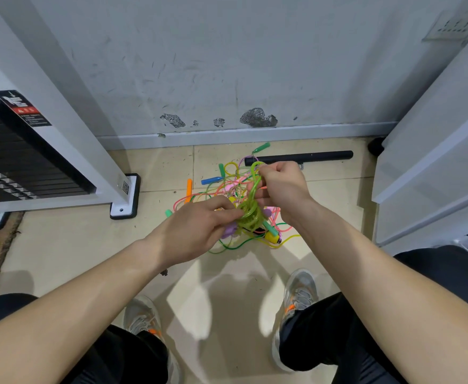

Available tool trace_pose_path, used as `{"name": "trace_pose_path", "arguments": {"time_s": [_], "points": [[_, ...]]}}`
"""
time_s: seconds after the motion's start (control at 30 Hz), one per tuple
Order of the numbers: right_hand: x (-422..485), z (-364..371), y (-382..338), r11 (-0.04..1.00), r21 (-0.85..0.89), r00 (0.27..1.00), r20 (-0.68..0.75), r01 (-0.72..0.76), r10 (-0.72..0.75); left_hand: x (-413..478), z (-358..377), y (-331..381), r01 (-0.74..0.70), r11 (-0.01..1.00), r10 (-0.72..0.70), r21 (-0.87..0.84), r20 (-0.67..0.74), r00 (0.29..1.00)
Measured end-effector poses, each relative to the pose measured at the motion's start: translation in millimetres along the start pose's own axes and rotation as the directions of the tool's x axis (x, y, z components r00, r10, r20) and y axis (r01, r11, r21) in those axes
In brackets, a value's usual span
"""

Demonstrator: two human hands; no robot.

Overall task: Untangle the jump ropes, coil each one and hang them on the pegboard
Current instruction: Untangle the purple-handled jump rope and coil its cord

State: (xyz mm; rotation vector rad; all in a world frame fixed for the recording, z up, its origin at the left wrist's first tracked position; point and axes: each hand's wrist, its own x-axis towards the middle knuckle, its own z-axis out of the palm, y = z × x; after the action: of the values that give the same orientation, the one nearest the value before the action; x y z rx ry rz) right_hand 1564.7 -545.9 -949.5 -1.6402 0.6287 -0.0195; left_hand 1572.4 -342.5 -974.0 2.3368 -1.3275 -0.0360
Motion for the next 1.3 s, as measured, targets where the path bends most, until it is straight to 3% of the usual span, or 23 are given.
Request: {"name": "trace_pose_path", "arguments": {"time_s": [0.1, 0.17, 0.23, 0.33, 0.4, 0.47, 0.53, 0.63, 0.87, 0.97, 1.07, 1.17, 1.3], "points": [[-1, 4, 1, 0.999, -0.045, 0.999, 0.051, 0.015, -0.012, 2, 4, 5, 0.071, 0.997, -0.072, -0.014, -0.078, 0.994], [-4, 11, 4, 0.997, -0.072, 0.994, 0.111, 0.006, 0.002, 8, 3, 9, 0.263, 0.942, -0.294, -0.211, -0.133, 0.946], [-6, 16, 7, 0.995, -0.096, 0.989, 0.15, 0.027, -0.013, 16, 0, 7, 0.469, 0.723, -0.575, -0.507, -0.066, 0.815], [-6, 22, 9, 0.983, -0.147, 0.976, 0.2, 0.113, -0.082, 25, -6, 2, 0.598, 0.449, -0.759, -0.664, 0.07, 0.647], [-4, 23, 9, 0.975, -0.162, 0.967, 0.227, 0.151, -0.112, 28, -5, 2, 0.555, 0.325, -0.779, -0.766, 0.115, 0.616], [-5, 23, 8, 0.969, -0.168, 0.959, 0.247, 0.181, -0.136, 30, -3, -3, 0.488, 0.282, -0.754, -0.826, 0.123, 0.645], [-6, 23, 7, 0.962, -0.171, 0.952, 0.258, 0.212, -0.164, 32, -2, -6, 0.493, 0.308, -0.748, -0.814, 0.113, 0.654], [-4, 23, 5, 0.936, -0.173, 0.931, 0.257, 0.306, -0.257, 36, -5, -2, 0.504, 0.274, -0.79, -0.819, 0.107, 0.603], [9, 11, -5, 0.842, -0.314, 0.895, 0.239, 0.438, -0.376, 44, -17, 2, 0.579, 0.532, -0.775, -0.618, -0.08, 0.627], [8, 11, -10, 0.843, -0.287, 0.881, 0.28, 0.455, -0.381, 45, -25, 3, 0.536, 0.73, -0.646, -0.423, -0.172, 0.744], [7, 10, -17, 0.838, -0.25, 0.854, 0.344, 0.485, -0.391, 42, -31, -3, 0.298, 0.894, -0.382, -0.335, -0.221, 0.897], [6, 4, -25, 0.825, -0.242, 0.831, 0.386, 0.51, -0.4, 41, -32, -3, 0.274, 0.894, -0.361, -0.355, -0.206, 0.91], [5, -3, -34, 0.807, -0.217, 0.796, 0.428, 0.55, -0.427, 40, -38, 8, 0.341, 0.767, -0.475, -0.543, -0.125, 0.871]]}}
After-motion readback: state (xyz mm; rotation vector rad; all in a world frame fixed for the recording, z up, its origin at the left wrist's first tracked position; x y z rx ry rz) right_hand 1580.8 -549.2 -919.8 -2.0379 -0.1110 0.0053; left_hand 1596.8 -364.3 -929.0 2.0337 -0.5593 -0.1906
